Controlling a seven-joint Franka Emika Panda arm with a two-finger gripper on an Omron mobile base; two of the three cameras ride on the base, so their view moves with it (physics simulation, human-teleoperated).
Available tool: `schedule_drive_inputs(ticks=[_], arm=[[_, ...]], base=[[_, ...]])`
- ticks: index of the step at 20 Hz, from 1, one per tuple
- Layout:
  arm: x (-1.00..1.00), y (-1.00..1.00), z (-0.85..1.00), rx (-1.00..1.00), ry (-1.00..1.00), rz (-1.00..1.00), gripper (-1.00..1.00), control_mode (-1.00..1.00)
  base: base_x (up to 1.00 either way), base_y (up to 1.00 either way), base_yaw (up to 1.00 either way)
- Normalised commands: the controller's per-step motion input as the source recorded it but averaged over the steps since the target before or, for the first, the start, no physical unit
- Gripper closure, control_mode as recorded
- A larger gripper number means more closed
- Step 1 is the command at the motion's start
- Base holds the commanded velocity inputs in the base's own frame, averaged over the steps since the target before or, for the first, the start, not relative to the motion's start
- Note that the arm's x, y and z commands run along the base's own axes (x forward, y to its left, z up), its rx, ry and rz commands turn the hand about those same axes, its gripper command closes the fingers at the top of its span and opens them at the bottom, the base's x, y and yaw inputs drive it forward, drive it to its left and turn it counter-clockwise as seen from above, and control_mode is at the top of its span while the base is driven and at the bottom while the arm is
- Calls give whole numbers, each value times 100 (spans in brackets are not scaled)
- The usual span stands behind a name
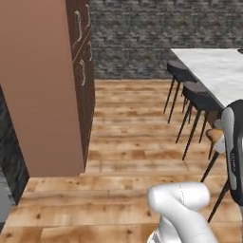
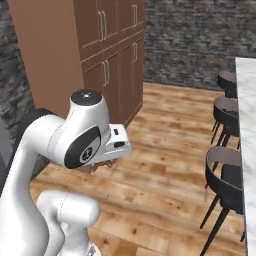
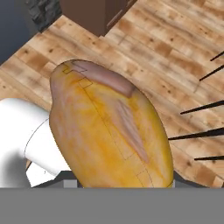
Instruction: Take the chicken drumstick from the fridge and place it on the digital scale on the counter by the fridge. Wait a few seconds for a reading, then move it to the plate on the dining counter.
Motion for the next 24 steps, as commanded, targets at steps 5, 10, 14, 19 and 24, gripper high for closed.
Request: schedule_drive_inputs(ticks=[5, 10, 14, 19, 24], arm=[[0, 0, 0, 0, 0, 0, 100, 100], [0, 0, 0, 0, 0, 0, 100, 100], [0, 0, 0, 0, 0, 0, 100, 100], [0, 0, 0, 0, 0, 0, 100, 100], [0, 0, 0, 0, 0, 0, 100, 100]], base=[[100, 0, -3], [100, 14, -9], [100, 15, -11], [100, 14, -11], [100, 15, -12]])
